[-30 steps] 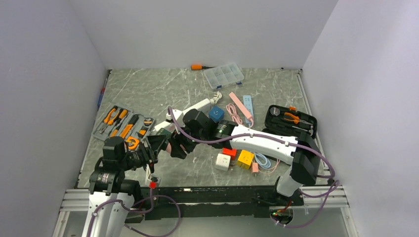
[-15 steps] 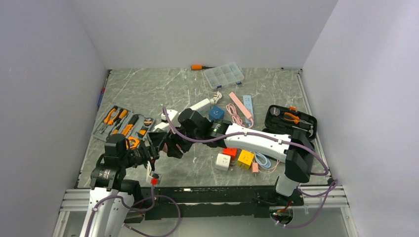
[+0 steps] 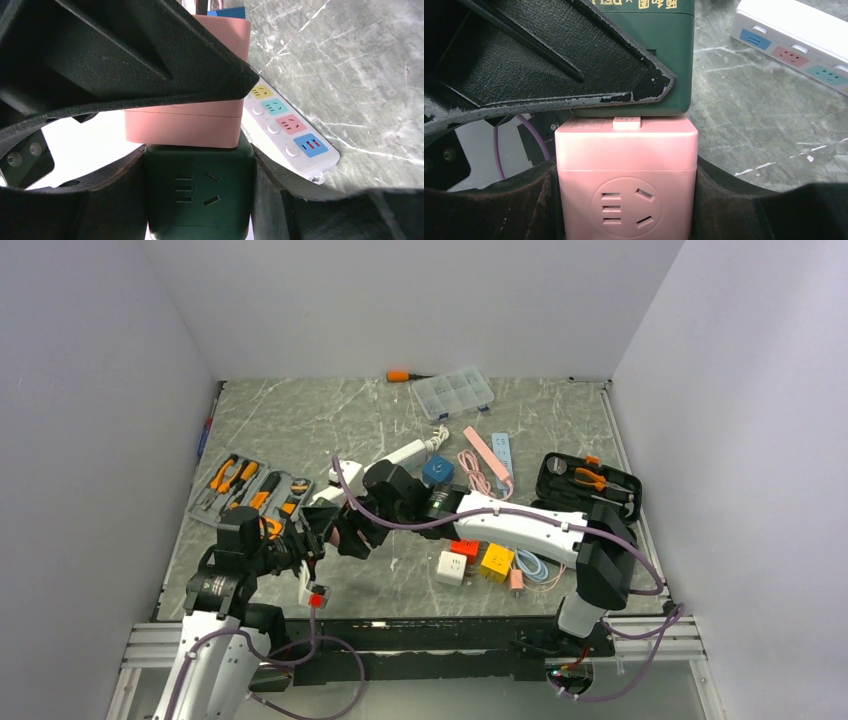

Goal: Pull the plug off the socket
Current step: Remove the plug from the socket.

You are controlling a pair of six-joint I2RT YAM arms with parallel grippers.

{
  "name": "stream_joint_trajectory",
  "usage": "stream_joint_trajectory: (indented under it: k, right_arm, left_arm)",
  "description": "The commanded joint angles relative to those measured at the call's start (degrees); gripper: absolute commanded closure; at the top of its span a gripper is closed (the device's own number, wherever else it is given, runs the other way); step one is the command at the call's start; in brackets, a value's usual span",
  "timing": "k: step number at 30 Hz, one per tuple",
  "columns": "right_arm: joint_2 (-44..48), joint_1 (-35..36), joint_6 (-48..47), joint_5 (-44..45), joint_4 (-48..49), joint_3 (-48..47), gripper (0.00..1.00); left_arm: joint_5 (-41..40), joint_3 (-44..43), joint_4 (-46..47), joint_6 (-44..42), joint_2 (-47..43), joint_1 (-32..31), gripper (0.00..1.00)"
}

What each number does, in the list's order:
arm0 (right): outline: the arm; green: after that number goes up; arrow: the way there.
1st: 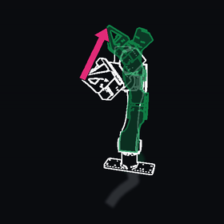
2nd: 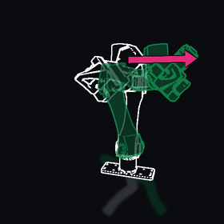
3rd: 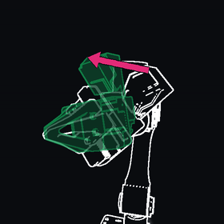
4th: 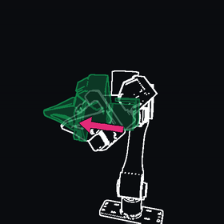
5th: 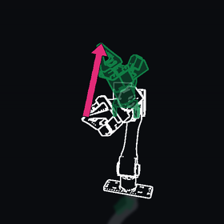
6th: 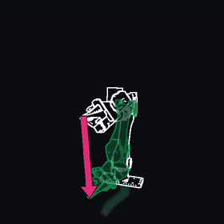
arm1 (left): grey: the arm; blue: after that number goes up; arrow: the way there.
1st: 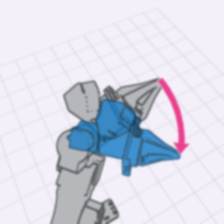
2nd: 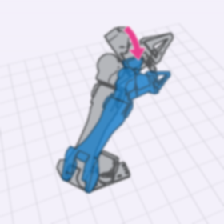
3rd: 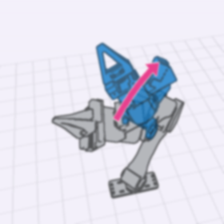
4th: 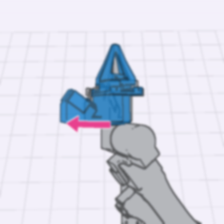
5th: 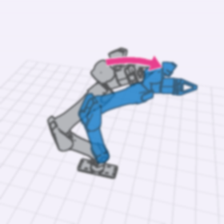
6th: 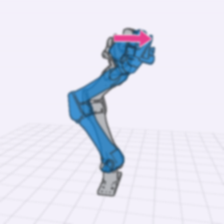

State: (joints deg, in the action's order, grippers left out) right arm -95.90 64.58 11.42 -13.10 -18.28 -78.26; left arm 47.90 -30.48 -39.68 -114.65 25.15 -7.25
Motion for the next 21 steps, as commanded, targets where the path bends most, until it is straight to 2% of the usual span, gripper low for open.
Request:
stream_joint_trajectory:
  k: [1, 4, 9, 21]
  right_arm:
    - [3.82, 1.07, 0.36, -1.69, 5.39, 2.97, 1.00]
    - [5.22, 1.05, 0.18, -1.10, 4.78, 5.44, 1.00]
    - [7.06, 1.08, 0.53, -0.27, 4.53, 9.00, 1.00]
    - [11.80, 1.08, 0.28, 1.80, 0.37, 15.32, 1.00]
  left_arm:
    - [-1.08, -1.86, 5.75, 2.26, 0.79, -0.23, 0.89]
    - [-2.29, -2.01, 6.45, 2.24, 1.50, -0.23, 1.00]
    - [-5.95, -3.52, 6.77, 2.22, 4.21, -0.30, 1.00]
    - [-14.08, -2.62, 7.58, -5.49, 7.12, -0.65, 1.00]
